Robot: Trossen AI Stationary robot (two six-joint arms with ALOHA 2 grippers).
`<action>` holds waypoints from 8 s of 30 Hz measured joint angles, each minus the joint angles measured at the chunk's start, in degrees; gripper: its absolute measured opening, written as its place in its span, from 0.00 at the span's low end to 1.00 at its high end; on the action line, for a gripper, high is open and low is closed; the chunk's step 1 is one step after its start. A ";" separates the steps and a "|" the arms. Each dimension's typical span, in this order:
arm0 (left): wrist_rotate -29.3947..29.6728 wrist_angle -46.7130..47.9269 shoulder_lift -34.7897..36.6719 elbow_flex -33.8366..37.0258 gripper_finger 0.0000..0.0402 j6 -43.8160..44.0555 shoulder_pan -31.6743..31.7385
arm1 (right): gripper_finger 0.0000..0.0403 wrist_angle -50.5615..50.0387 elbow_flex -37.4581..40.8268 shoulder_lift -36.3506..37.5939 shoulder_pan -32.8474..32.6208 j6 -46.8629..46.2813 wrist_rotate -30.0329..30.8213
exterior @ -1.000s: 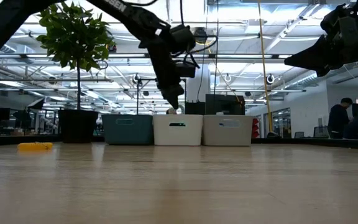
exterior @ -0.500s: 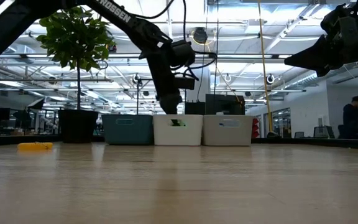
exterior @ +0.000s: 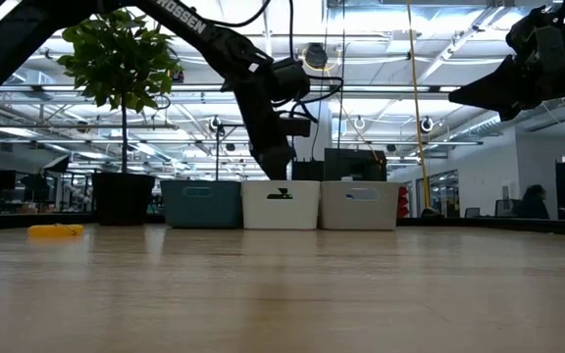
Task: Sort spring keychains
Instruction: Put the yellow spring keychain in the blue bin
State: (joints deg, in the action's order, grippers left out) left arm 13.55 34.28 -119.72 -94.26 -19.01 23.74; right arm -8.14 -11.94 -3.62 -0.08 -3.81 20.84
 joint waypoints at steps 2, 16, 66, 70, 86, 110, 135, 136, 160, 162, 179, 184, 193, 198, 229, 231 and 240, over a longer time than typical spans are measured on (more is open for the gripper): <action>0.31 -0.71 0.00 0.00 0.50 0.28 -0.16 | 0.00 -0.02 0.00 0.00 -0.02 0.02 0.01; 3.06 2.41 1.44 0.00 0.87 3.68 -1.45 | 0.00 -0.02 0.00 0.00 -0.01 0.00 0.01; 7.29 21.29 51.68 44.98 0.87 62.40 -34.33 | 0.00 0.00 0.00 0.02 -0.02 0.00 0.02; 4.26 25.96 51.55 44.98 0.87 66.08 -34.33 | 0.00 -0.02 0.00 0.02 -0.01 0.02 0.02; -3.32 15.29 51.47 57.62 0.87 71.64 -34.24 | 0.00 0.00 0.00 0.02 -0.02 0.01 0.02; -9.13 4.39 41.83 60.85 0.54 68.07 -32.76 | 0.00 -0.02 0.00 0.00 0.00 0.00 0.02; 16.18 -9.39 41.90 60.96 0.02 65.84 -38.97 | 0.00 -0.02 0.00 0.00 0.00 0.00 0.02; 18.16 -9.74 41.88 60.96 0.02 66.07 -39.53 | 0.00 0.01 0.00 0.00 -0.01 0.00 0.02; 30.96 3.54 29.02 31.40 0.01 47.33 -27.33 | 0.00 0.04 0.00 0.00 -0.01 0.01 0.01; 27.92 8.03 27.41 27.59 0.01 44.79 -24.50 | 0.00 0.07 0.00 0.00 0.00 0.02 0.02; 10.24 19.94 17.09 12.05 0.01 20.63 -3.96 | 0.00 0.04 0.00 0.00 -0.01 0.00 0.02; 7.40 19.90 12.68 11.14 0.01 16.29 0.11 | 0.00 0.04 0.00 0.00 0.00 0.02 0.02; 3.25 19.29 7.29 10.99 0.04 14.61 4.36 | 0.00 0.04 0.00 0.00 -0.02 0.02 0.02; 3.25 19.21 7.28 10.99 0.18 14.39 4.25 | 0.00 0.04 0.00 0.00 -0.02 0.00 0.02; 27.43 21.76 17.61 11.04 0.83 28.24 -7.20 | 0.00 0.04 0.00 0.00 -0.01 0.00 0.01; 28.05 22.83 18.78 11.06 0.82 30.10 -9.60 | 0.00 0.04 0.00 0.00 -0.01 0.02 0.00; 28.62 28.23 22.02 11.06 0.83 41.04 -19.39 | 0.00 0.04 0.00 0.00 -0.01 0.01 0.02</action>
State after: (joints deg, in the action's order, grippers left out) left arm 42.17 62.52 -97.70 -83.20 22.02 4.35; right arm -8.10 -11.94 -3.62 -0.08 -3.80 20.86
